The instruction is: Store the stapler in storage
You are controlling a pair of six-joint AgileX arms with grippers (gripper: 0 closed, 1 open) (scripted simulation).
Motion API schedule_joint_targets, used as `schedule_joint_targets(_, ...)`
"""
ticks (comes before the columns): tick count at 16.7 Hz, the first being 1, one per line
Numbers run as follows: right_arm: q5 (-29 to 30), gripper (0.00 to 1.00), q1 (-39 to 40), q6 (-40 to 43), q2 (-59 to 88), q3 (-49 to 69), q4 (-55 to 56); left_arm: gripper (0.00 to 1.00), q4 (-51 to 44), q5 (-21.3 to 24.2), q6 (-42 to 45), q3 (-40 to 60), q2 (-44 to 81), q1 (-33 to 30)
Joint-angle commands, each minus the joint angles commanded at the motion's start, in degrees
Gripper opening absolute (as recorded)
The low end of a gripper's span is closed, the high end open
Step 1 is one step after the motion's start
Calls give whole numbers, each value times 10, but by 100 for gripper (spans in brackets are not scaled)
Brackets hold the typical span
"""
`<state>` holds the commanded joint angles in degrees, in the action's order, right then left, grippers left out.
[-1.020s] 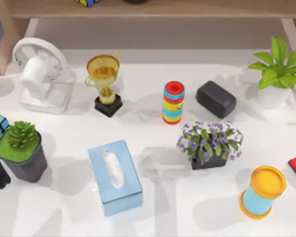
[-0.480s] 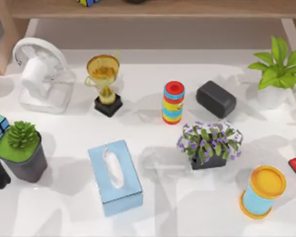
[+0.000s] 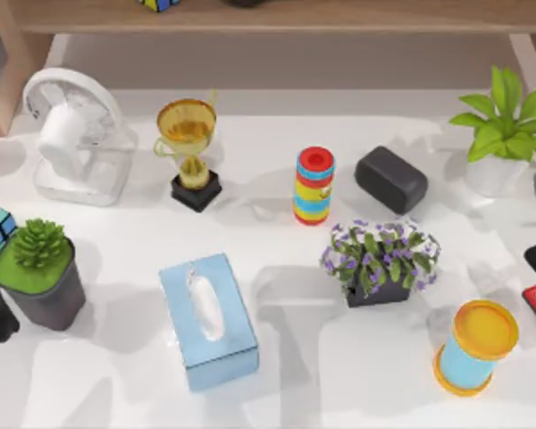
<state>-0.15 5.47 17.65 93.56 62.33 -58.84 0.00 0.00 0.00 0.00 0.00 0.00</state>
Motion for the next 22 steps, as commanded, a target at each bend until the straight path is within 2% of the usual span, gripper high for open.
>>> schedule_joint_targets(6,-1,100,-7,6,7,-3,10,100,0,0,0,0,0,0)
schedule_joint_targets(11,2,100,-28,25,52,-40,93,100,0,0,0,0,0,0)
schedule_joint_targets(16,1,100,-3,1,70,-93,163,100,0,0,0,0,0,0)
schedule_joint_targets(21,0,100,2,-3,70,-97,167,100,0,0,0,0,0,0)
schedule_joint_targets(22,0,92,2,-3,70,-97,167,100,0,0,0,0,0,0)
